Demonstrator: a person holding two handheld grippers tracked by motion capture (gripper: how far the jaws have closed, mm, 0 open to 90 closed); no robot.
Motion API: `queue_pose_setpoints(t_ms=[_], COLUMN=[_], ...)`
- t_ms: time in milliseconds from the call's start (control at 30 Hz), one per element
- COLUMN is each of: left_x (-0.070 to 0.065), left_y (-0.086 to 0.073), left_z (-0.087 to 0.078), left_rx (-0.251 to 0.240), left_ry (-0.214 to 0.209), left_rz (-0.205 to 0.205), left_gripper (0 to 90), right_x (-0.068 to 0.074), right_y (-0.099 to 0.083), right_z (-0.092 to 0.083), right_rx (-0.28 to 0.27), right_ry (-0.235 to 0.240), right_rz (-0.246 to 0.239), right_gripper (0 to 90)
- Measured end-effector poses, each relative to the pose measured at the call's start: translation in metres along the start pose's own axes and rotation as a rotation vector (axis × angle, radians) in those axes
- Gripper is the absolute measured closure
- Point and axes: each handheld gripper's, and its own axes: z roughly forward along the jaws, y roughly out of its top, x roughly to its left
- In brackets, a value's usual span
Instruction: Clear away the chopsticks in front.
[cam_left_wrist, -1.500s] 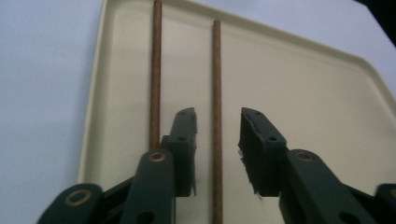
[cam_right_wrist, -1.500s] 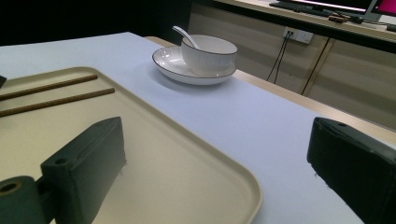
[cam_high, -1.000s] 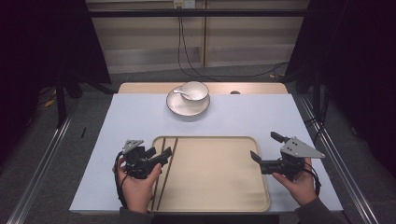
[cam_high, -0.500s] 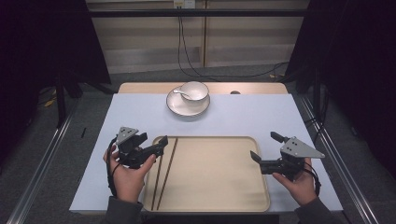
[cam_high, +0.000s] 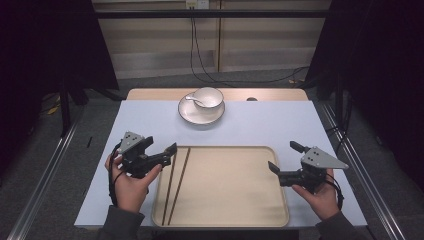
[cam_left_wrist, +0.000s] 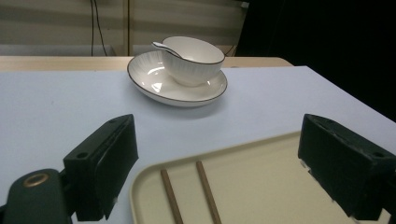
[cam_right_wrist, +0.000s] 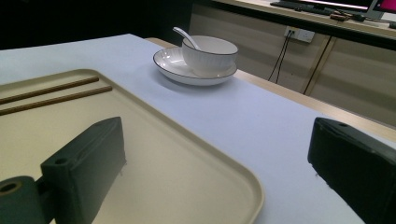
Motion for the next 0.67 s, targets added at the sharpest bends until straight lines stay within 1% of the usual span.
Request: queue_pose_setpoints(t_ms=[33, 100, 133, 200, 233, 433, 467, 500, 533, 567, 600, 667], left_x=[0.002, 0.004, 0.006, 0.009, 0.01, 0.015, 0.015, 0.016, 0.016, 0.017, 0.017, 0.018], left_y=[0.0, 0.0, 0.0, -0.002, -0.003, -0.006, -0.007, -0.008, -0.008, -0.009, -0.009, -0.009], left_z=[-0.001, -0.003, -0.004, -0.006, -0.007, -0.012, -0.012, -0.012, -0.011, -0.01, -0.01, -0.009], left_rx=[0.001, -0.018, -0.024, -0.036, -0.04, -0.053, -0.05, -0.049, -0.044, -0.043, -0.04, -0.038], left_ry=[0.001, -0.001, 0.0, 0.0, 0.002, 0.003, 0.009, 0.006, 0.01, 0.006, 0.01, 0.002], left_rz=[0.013, 0.017, 0.018, 0.018, 0.016, 0.028, 0.028, 0.03, 0.03, 0.029, 0.031, 0.034], left_gripper=[11.6, 11.2, 11.1, 10.9, 10.8, 10.5, 10.5, 10.4, 10.2, 10.1, 10.0, 9.4], right_x=[0.0, -0.001, -0.001, 0.0, 0.0, 0.0, 0.0, 0.0, 0.0, 0.001, 0.001, 0.001], right_y=[0.0, 0.0, 0.0, 0.0, 0.0, 0.001, 0.001, 0.0, 0.0, 0.0, 0.0, 0.0], right_z=[0.0, 0.0, 0.0, 0.0, 0.0, 0.0, 0.0, 0.0, 0.0, 0.0, 0.001, 0.002], right_rx=[0.0, -0.002, -0.002, 0.003, 0.0, -0.007, -0.008, -0.006, -0.002, 0.0, 0.001, 0.006], right_ry=[0.003, 0.01, 0.004, 0.006, -0.004, 0.011, 0.013, 0.015, 0.01, 0.008, 0.015, 0.018], right_rz=[-0.001, 0.0, 0.004, 0.003, 0.001, 0.0, -0.001, -0.001, 0.007, 0.006, 0.009, 0.0], right_gripper=[3.6, 3.6, 3.6, 3.6, 3.6, 3.7, 3.6, 3.6, 3.6, 3.6, 3.5, 3.5])
